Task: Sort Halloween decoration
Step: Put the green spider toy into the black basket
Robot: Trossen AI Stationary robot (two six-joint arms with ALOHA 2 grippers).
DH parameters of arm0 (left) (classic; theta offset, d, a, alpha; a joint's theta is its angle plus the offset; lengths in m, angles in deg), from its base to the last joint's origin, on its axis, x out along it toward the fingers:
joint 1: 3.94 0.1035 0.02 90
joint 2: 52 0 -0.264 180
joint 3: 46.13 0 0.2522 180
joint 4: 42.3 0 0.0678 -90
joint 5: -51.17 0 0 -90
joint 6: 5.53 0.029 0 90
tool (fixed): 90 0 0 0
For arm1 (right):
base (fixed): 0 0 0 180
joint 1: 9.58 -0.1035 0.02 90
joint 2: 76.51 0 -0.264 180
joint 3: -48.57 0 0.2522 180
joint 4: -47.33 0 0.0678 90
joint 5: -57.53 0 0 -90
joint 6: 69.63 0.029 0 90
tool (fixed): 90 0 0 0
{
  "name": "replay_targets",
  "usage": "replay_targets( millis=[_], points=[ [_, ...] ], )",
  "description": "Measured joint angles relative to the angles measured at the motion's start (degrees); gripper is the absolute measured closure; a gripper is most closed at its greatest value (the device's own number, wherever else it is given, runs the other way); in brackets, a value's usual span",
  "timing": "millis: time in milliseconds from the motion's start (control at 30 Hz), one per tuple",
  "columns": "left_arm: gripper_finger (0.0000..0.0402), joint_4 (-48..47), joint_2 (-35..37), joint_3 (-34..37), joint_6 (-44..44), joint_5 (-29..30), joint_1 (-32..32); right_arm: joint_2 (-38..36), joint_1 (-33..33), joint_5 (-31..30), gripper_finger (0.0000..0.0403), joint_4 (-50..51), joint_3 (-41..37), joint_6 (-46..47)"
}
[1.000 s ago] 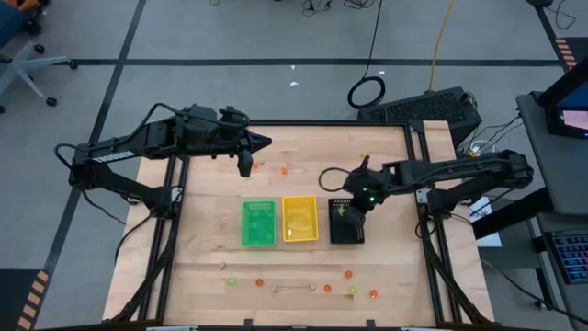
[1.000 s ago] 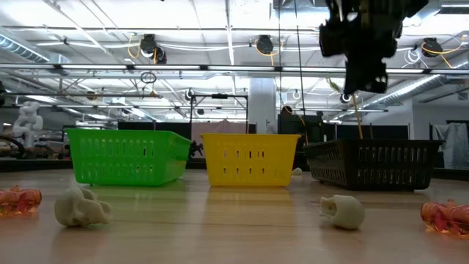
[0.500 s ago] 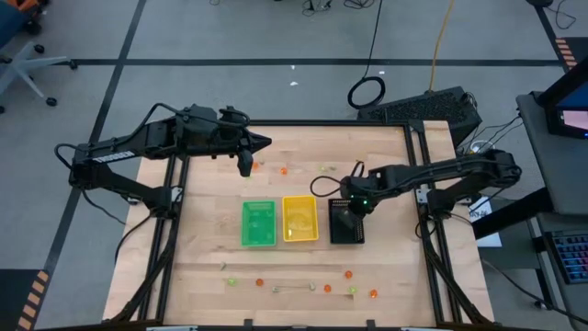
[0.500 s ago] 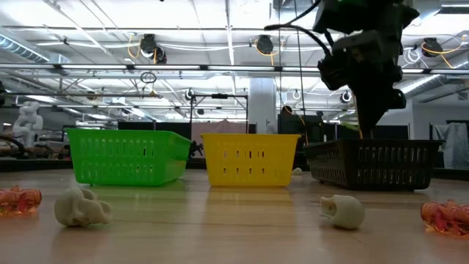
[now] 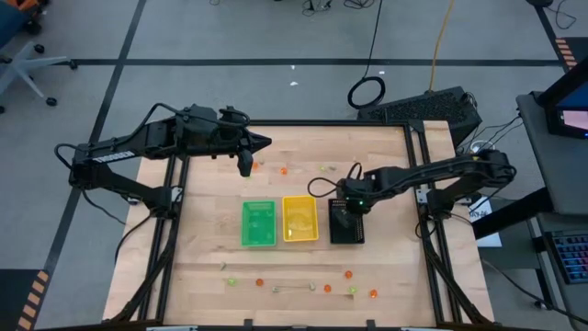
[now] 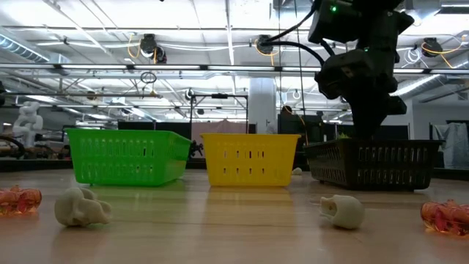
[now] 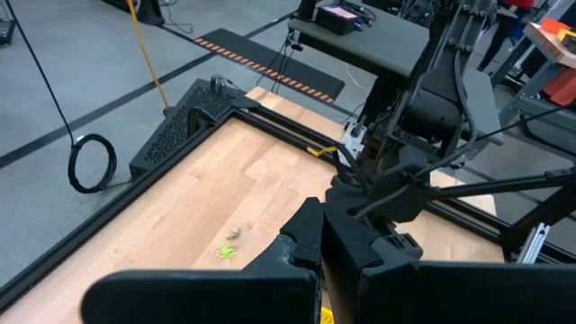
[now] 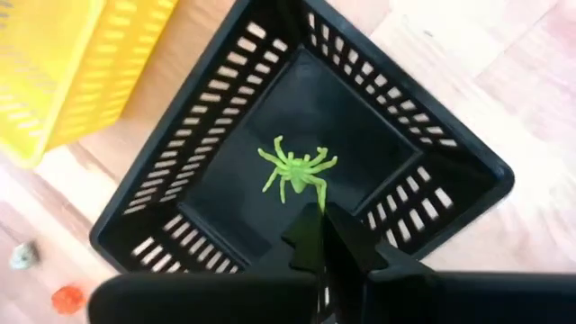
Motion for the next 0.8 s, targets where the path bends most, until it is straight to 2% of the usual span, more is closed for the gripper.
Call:
replay_targets(
  millis=[600,800],
  points=[
    [0.0393,0.0,0.0,0.0,0.1,0.0,0.0,0.4,0.0,-1.6,0.0403,-0.5,0.0,2.9],
    [0.0393,0.0,0.0,0.0,0.1,0.0,0.0,0.4,0.0,-1.6,0.0389,0.4,0.0,3.1]
  ],
)
